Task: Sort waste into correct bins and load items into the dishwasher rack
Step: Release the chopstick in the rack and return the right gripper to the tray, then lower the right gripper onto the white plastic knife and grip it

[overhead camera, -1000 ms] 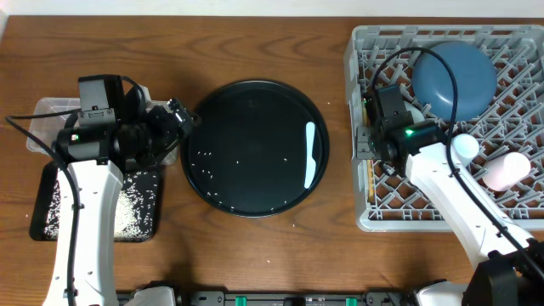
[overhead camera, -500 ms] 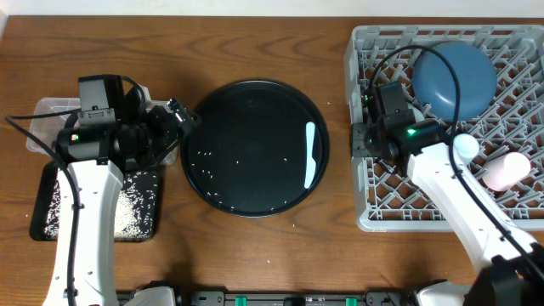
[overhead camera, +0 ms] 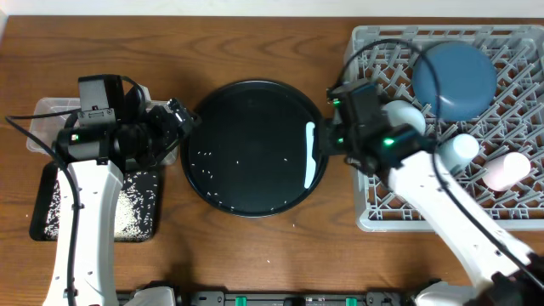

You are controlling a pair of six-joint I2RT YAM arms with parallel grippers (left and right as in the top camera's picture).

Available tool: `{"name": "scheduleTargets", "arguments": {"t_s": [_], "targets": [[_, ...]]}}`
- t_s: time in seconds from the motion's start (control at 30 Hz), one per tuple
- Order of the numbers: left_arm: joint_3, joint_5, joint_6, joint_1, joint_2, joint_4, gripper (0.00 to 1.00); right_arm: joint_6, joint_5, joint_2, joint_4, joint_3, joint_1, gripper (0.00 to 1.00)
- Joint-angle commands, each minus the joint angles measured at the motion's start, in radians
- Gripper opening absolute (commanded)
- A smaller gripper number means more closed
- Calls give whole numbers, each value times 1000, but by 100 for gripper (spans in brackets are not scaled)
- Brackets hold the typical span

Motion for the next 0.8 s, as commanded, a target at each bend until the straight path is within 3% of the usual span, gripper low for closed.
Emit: {"name": "scheduleTargets", "arguments": {"t_s": [0.0,0.33,0.57,0.77], "targets": [[6,-9,10,4,5,-3,98,28,60,87,23,13,59,27],[6,-9,10,4,5,-3,98,76,206,312,75,13,111,26],[6,-9,10,4,5,-3,98,105,184,455,97,13,114,26],[6,-9,10,4,5,-3,98,141,183,550,99,13,121,13]]}}
